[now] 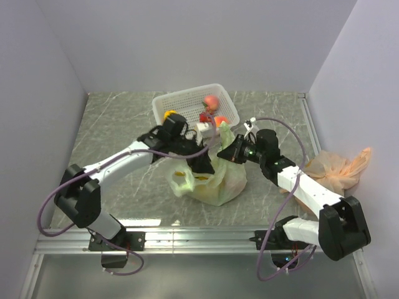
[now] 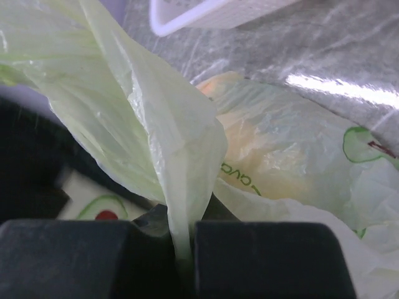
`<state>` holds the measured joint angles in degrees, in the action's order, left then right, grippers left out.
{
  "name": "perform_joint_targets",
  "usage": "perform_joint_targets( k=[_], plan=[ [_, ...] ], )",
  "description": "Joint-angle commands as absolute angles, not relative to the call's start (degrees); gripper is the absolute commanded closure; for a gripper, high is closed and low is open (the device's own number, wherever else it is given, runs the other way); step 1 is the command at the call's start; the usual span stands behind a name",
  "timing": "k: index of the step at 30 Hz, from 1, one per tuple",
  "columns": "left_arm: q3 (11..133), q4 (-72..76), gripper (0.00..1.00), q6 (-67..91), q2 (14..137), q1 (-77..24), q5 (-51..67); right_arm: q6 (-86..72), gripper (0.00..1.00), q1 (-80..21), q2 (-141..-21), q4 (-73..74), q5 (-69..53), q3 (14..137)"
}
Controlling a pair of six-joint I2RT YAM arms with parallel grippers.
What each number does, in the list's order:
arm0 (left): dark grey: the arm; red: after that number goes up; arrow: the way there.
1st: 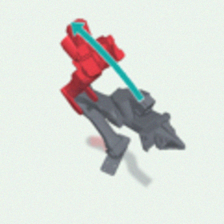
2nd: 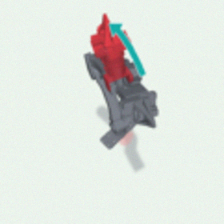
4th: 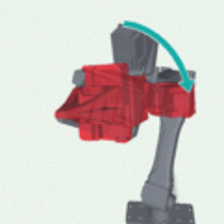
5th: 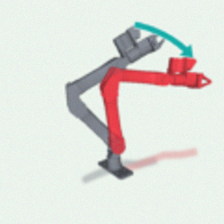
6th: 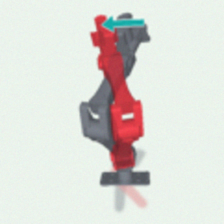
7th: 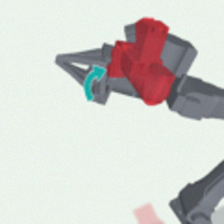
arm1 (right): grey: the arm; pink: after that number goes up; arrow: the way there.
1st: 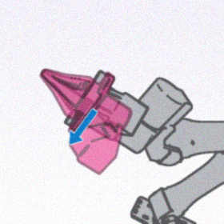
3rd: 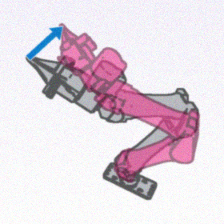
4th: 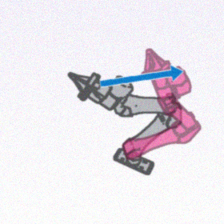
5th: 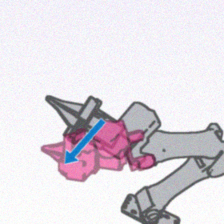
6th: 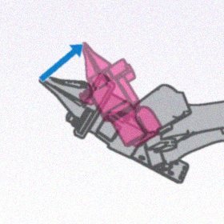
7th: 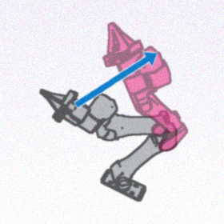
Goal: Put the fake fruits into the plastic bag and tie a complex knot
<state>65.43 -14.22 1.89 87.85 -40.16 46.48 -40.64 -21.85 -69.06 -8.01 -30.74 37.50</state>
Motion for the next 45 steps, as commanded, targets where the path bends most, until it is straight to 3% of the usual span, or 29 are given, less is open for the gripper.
perform_joint_targets(
  k=[1, 4, 8, 11, 14, 18, 20, 26, 34, 36, 37, 40, 42, 45],
  plan=[
    [73.7, -16.6, 0.19, 3.2, 80.5, -34.0, 55.0, -34.8, 1.00, -21.6, -65.3, -9.4, -34.5, 38.2],
    [77.3, -21.3, 0.11, -2.5, 76.2, -28.5, 55.7, -32.2, 1.00, -21.7, -65.1, -9.1, -36.6, 38.8],
    [77.7, -33.1, 0.09, -14.4, 72.0, -18.9, 56.9, -27.4, 1.00, -21.7, -65.9, -6.2, -37.5, 40.5],
    [77.3, -46.5, 0.08, -32.3, 69.7, -13.2, 58.2, -25.2, 1.00, -21.7, -66.0, -4.6, -38.4, 41.6],
    [75.2, -60.9, 0.08, -46.6, 66.4, -10.0, 58.5, -24.3, 1.00, -21.7, -66.2, -3.6, -39.7, 42.3],
    [67.9, -69.4, 0.07, -66.9, 62.1, -9.1, 58.9, -23.0, 1.00, -21.7, -66.7, -2.3, -41.3, 42.8],
    [65.6, -69.9, 0.01, -71.0, 60.8, -9.3, 60.7, -22.0, 1.00, -21.9, -66.6, -1.6, -41.2, 42.9],
    [60.7, -57.9, 0.01, -67.3, 61.6, -16.2, 63.3, -20.8, 1.00, -22.1, -66.5, -1.0, -42.3, 43.1],
    [48.4, -12.9, 0.01, -38.7, 56.1, -27.8, 56.1, -16.2, 1.00, -25.0, -67.1, -0.4, -45.2, 43.9],
    [48.2, -9.8, 0.01, -33.6, 56.9, -28.7, 55.6, -14.3, 1.00, -25.9, -67.1, 1.6, -45.4, 44.0],
    [48.9, -10.1, 0.11, -33.3, 57.7, -29.1, 56.1, -13.3, 1.00, -27.1, -67.3, 2.4, -45.3, 44.5],
    [52.8, -13.4, 0.19, -31.4, 62.2, -30.1, 58.9, -10.0, 1.00, -28.1, -67.4, 4.6, -44.9, 45.0],
    [53.3, -12.1, 0.17, -29.3, 64.2, -30.2, 59.7, -9.1, 1.00, -28.6, -67.3, 4.9, -45.5, 45.1],
    [52.1, -8.7, 0.05, -27.6, 64.9, -31.5, 59.1, -8.6, 1.00, -29.3, -67.0, 4.9, -46.5, 45.4]
  ],
)
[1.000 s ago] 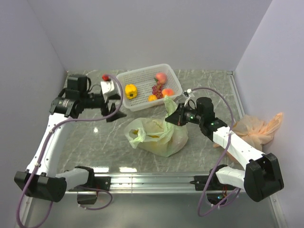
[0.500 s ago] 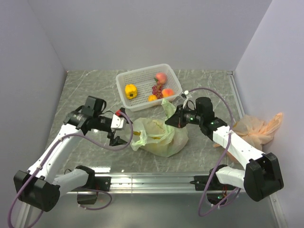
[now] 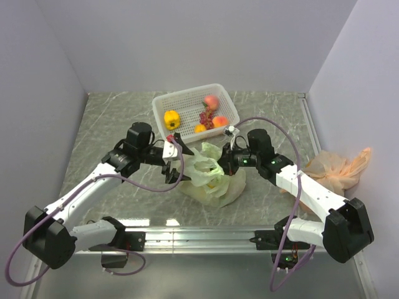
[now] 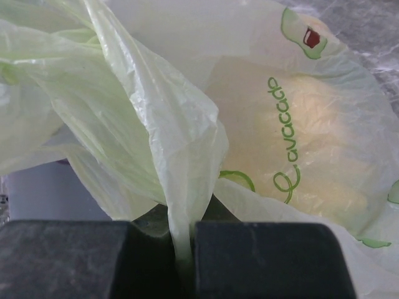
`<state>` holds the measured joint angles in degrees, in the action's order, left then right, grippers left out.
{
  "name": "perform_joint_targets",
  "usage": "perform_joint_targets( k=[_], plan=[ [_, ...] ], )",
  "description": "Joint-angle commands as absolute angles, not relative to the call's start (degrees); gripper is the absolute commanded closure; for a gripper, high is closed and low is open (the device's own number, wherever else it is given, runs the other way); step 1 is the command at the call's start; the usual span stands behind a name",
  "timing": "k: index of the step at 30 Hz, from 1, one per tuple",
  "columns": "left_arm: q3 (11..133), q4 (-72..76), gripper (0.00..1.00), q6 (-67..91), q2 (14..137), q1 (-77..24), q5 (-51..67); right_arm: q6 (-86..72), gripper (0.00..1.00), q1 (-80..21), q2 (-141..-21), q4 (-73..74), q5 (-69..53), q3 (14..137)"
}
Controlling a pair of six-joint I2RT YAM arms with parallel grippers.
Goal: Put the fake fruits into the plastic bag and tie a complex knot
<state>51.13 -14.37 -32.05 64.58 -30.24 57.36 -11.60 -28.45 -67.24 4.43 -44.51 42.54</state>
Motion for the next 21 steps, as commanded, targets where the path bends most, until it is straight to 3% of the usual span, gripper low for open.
perform_joint_targets(
  k=[1, 3, 6, 7, 9, 10, 13, 15, 20, 21],
  plan=[
    [51.9, -8.4, 0.03, -27.8, 65.0, -32.2, 58.5, -8.4, 1.00, -29.4, -67.0, 5.0, -46.8, 45.6],
    [51.8, -7.3, 0.05, -26.7, 65.7, -33.1, 57.8, -7.8, 1.00, -29.6, -67.1, 5.4, -47.1, 45.8],
    [53.3, -8.7, 0.36, -27.4, 67.4, -33.7, 59.8, -5.9, 1.00, -30.0, -67.8, 7.9, -46.8, 46.8],
    [53.9, -11.1, 0.58, -27.9, 67.8, -34.1, 60.6, -5.5, 1.00, -30.0, -67.9, 8.5, -46.6, 47.3],
    [55.7, -13.6, 0.71, -29.6, 69.4, -35.0, 61.7, -3.6, 1.00, -30.0, -68.3, 10.7, -46.1, 48.2],
    [56.2, -14.1, 0.83, -29.0, 70.5, -35.5, 61.5, -3.0, 1.00, -30.1, -68.3, 11.5, -46.1, 48.4],
    [57.3, -13.7, 0.96, -24.4, 72.2, -35.6, 62.1, -1.5, 1.00, -30.2, -67.4, 12.7, -46.3, 48.6],
    [56.8, -11.3, 1.00, -20.7, 72.5, -35.6, 61.0, -0.8, 0.98, -30.2, -67.1, 13.8, -46.6, 49.1],
    [56.4, -10.3, 1.00, -16.5, 72.9, -35.6, 61.1, 1.5, 0.59, -30.1, -66.4, 16.5, -44.9, 50.0],
    [56.3, -10.6, 0.99, -16.4, 73.0, -35.6, 61.2, 1.5, 0.55, -30.0, -66.1, 16.9, -43.3, 50.0]
  ],
)
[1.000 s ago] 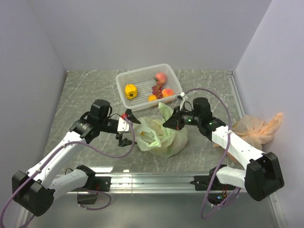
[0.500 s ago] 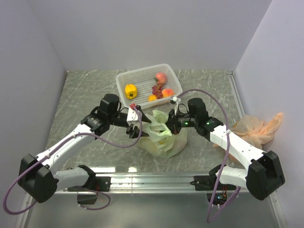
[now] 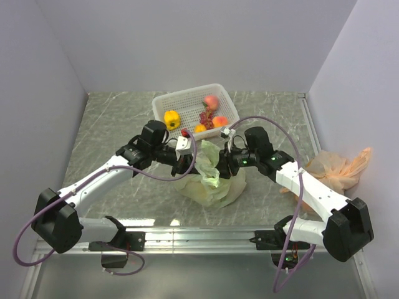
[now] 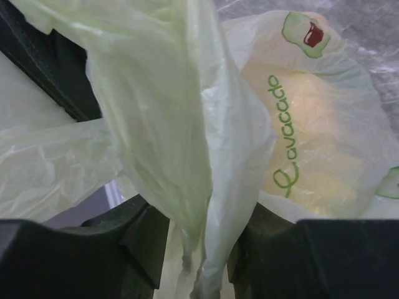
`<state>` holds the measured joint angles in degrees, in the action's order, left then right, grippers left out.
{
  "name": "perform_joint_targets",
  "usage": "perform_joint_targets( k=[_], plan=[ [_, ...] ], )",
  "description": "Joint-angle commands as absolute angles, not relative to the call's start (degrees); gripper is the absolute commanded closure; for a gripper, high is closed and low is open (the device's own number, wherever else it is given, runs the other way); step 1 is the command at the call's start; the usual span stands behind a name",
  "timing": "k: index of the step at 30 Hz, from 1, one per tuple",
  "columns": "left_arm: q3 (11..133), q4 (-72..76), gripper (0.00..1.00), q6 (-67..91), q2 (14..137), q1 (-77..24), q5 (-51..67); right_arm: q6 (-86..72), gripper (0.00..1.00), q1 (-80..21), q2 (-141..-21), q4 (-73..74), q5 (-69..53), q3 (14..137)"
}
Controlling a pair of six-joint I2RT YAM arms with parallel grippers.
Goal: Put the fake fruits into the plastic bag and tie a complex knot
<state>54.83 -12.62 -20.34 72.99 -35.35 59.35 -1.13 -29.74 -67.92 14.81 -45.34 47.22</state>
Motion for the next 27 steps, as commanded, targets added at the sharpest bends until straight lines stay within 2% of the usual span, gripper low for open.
perform_joint_targets(
  k=[1, 6, 7, 9, 10, 11, 14, 21, 24, 26, 27],
  plan=[
    [56.0, -10.6, 0.99, -16.5, 72.8, -35.5, 61.3, 1.8, 0.52, -29.7, -65.1, 17.3, -42.5, 49.9],
    [55.2, -9.8, 1.00, -15.4, 72.6, -35.5, 61.4, 1.7, 0.32, -27.7, -61.4, 20.0, -39.5, 49.7],
    [55.3, -9.8, 0.99, -15.3, 72.8, -35.5, 61.4, 1.6, 0.24, -27.3, -60.1, 20.6, -38.7, 49.7],
    [55.6, -10.4, 0.99, -15.9, 72.8, -35.6, 61.4, 1.5, 0.23, -26.2, -58.8, 22.6, -38.5, 49.7],
    [55.6, -10.6, 1.00, -16.0, 72.9, -35.6, 61.5, 1.3, 0.10, -25.8, -57.8, 23.1, -38.4, 49.6],
    [55.8, -10.8, 1.00, -16.1, 72.9, -35.6, 61.6, 1.1, 0.05, -25.3, -57.0, 23.6, -38.4, 49.3],
    [56.2, -11.2, 0.99, -15.9, 73.3, -35.6, 61.7, 1.1, 0.04, -23.3, -55.9, 25.0, -38.6, 48.6],
    [57.1, -11.1, 1.00, -15.0, 74.3, -35.6, 61.3, -2.0, 0.04, -17.9, -54.2, 23.8, -39.5, 44.5],
    [57.7, -10.8, 1.00, -14.2, 74.9, -35.6, 60.7, -5.3, 0.09, -17.4, -49.6, 18.8, -41.3, 41.0],
    [58.3, -11.2, 1.00, -13.8, 75.1, -35.5, 60.5, -6.7, 0.23, -17.5, -48.1, 13.8, -42.2, 38.0],
    [58.5, -11.8, 0.99, -13.7, 75.7, -35.7, 60.3, -7.6, 0.47, -17.5, -47.6, 12.0, -43.6, 37.1]
  ],
)
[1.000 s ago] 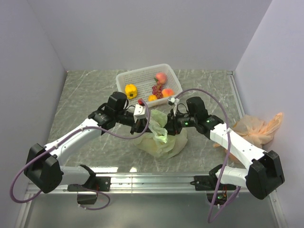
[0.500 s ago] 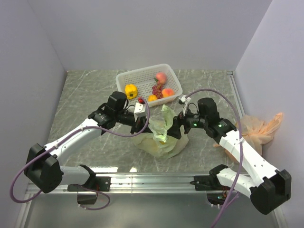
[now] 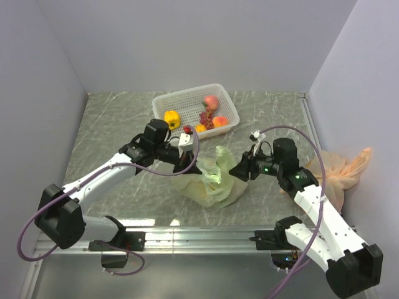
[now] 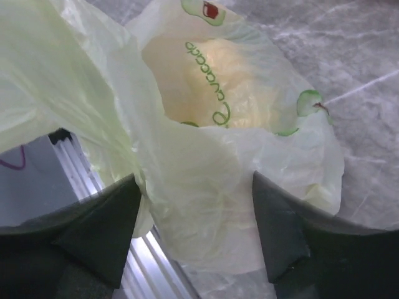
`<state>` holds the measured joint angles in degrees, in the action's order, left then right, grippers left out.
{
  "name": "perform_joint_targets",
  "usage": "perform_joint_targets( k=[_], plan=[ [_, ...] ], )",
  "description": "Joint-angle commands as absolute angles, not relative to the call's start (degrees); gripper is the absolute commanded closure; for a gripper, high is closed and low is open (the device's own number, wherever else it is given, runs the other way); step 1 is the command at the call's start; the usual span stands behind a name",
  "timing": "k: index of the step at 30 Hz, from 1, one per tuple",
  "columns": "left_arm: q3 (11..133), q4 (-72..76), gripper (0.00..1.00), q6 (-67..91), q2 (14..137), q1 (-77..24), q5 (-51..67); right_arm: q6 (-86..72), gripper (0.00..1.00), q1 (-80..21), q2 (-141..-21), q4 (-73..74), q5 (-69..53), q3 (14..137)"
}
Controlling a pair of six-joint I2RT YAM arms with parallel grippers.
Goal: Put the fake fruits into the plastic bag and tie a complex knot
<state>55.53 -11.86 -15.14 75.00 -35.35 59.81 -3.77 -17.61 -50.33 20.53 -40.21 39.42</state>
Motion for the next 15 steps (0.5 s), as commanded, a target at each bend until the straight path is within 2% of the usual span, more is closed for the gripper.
perform_joint_targets(
  k=[1, 2, 3, 6, 15],
  plan=[
    [58.9, -12.0, 0.99, -13.5, 76.0, -35.7, 60.3, -7.9, 0.59, -17.7, -47.9, 10.2, -43.8, 36.4],
    [59.8, -12.5, 0.99, -13.4, 76.5, -35.8, 60.3, -8.2, 0.70, -18.1, -48.4, 7.9, -43.5, 36.3],
    [60.4, -13.7, 1.00, -13.4, 77.2, -36.1, 60.1, -8.0, 0.86, -18.3, -50.4, 7.5, -44.2, 36.6],
    [63.0, -16.2, 1.00, -14.0, 79.1, -37.3, 59.3, -7.1, 1.00, -18.8, -54.6, 7.1, -45.2, 39.5],
    [67.7, -15.6, 0.99, -5.8, 85.3, -38.8, 54.8, -2.3, 0.99, -22.1, -57.0, 7.9, -49.2, 43.0]
  ],
)
